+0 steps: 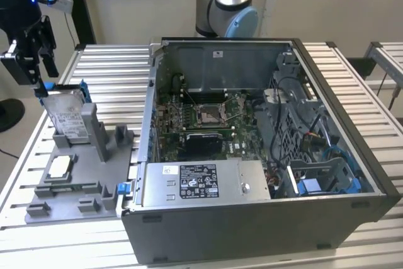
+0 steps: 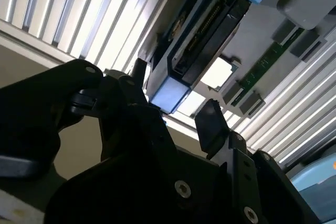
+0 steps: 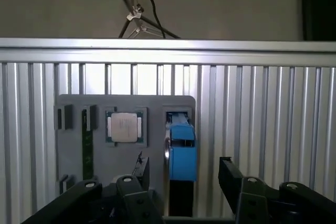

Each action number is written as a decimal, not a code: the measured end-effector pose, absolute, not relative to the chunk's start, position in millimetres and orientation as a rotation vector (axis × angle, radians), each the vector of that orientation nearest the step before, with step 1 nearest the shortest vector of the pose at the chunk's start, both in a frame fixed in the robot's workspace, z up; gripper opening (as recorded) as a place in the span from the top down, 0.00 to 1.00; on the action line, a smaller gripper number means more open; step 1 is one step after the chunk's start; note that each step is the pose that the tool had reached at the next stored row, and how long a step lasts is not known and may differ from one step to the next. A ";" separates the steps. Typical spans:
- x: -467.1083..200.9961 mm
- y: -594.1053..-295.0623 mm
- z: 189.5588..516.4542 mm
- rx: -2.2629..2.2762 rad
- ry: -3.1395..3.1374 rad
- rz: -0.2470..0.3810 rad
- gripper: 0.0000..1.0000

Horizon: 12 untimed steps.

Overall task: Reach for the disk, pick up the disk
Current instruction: 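Pick up the disk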

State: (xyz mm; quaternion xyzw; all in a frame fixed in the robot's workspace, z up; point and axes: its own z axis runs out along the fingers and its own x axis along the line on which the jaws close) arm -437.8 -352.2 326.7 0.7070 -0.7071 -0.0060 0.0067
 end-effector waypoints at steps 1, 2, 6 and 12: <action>-437.8 -352.8 325.0 2.213 -2.210 -0.018 0.00; -437.8 -352.8 323.3 2.215 -2.208 -0.018 0.00; -437.8 -352.9 316.1 2.225 -2.198 -0.018 0.00; -437.8 -352.9 305.0 2.236 -2.186 -0.017 0.00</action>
